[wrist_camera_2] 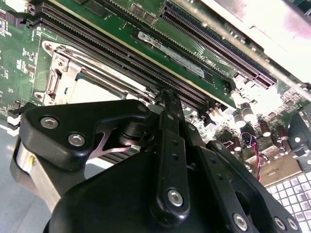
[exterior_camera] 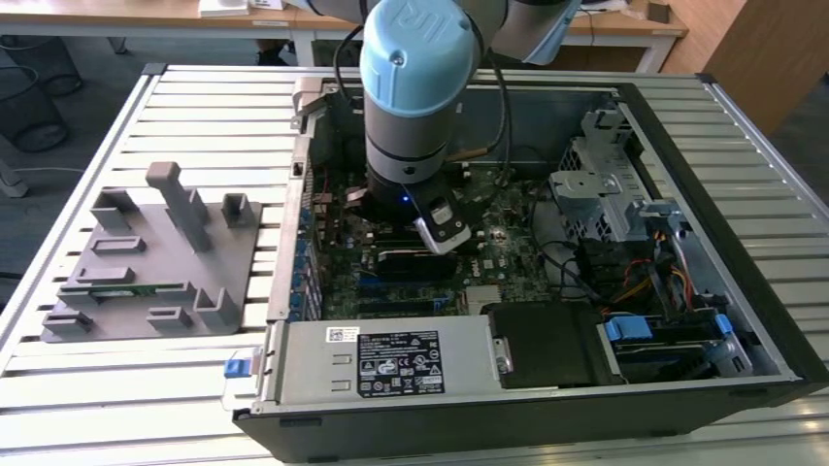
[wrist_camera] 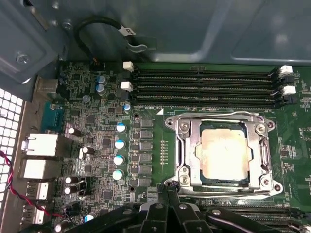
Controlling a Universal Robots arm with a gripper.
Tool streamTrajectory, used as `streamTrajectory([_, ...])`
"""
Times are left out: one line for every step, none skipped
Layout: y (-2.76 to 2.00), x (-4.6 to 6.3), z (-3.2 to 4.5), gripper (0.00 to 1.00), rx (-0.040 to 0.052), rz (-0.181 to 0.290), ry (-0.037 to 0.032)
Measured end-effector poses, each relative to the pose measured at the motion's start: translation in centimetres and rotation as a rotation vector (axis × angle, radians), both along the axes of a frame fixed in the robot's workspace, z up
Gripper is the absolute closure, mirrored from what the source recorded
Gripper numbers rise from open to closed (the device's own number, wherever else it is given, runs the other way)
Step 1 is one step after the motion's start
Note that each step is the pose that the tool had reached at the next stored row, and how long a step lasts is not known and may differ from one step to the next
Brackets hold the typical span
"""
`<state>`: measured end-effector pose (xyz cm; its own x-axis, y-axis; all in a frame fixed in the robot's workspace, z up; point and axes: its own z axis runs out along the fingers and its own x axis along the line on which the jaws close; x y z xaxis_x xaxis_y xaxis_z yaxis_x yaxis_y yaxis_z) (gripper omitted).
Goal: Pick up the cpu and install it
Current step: 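Install the second cpu locking lever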
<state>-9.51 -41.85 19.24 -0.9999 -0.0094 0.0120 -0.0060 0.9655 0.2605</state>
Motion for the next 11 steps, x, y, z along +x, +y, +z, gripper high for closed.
streamTrajectory([0.00, 0.00, 0.00, 0.89, 0.0003, 0.000, 0.0000])
streamTrajectory([0.00, 0.00, -0.01, 0.89, 0.0007, 0.000, 0.0000])
streamTrajectory([0.00, 0.00, -0.01, 0.89, 0.0011, 0.000, 0.0000])
streamTrajectory([0.00, 0.00, -0.01, 0.89, 0.0012, 0.000, 0.0000])
streamTrajectory([0.00, 0.00, -0.01, 0.89, 0.0012, 0.000, 0.0000])
streamTrajectory([0.01, 0.00, -0.01, 0.89, 0.0013, 0.000, 0.0000])
streamTrajectory([0.04, 0.01, -0.01, 0.89, 0.0012, 0.000, 0.0000])
streamTrajectory([0.11, 0.00, -0.01, 0.89, 0.0011, 0.000, 0.0000])
streamTrajectory([0.22, 0.00, -0.01, 0.89, 0.0012, 0.000, 0.0000])
streamTrajectory([0.32, 0.00, -0.01, 0.89, 0.0013, 0.000, -0.0001])
streamTrajectory([0.39, 0.00, -0.01, 0.89, 0.0012, 0.000, 0.0000])
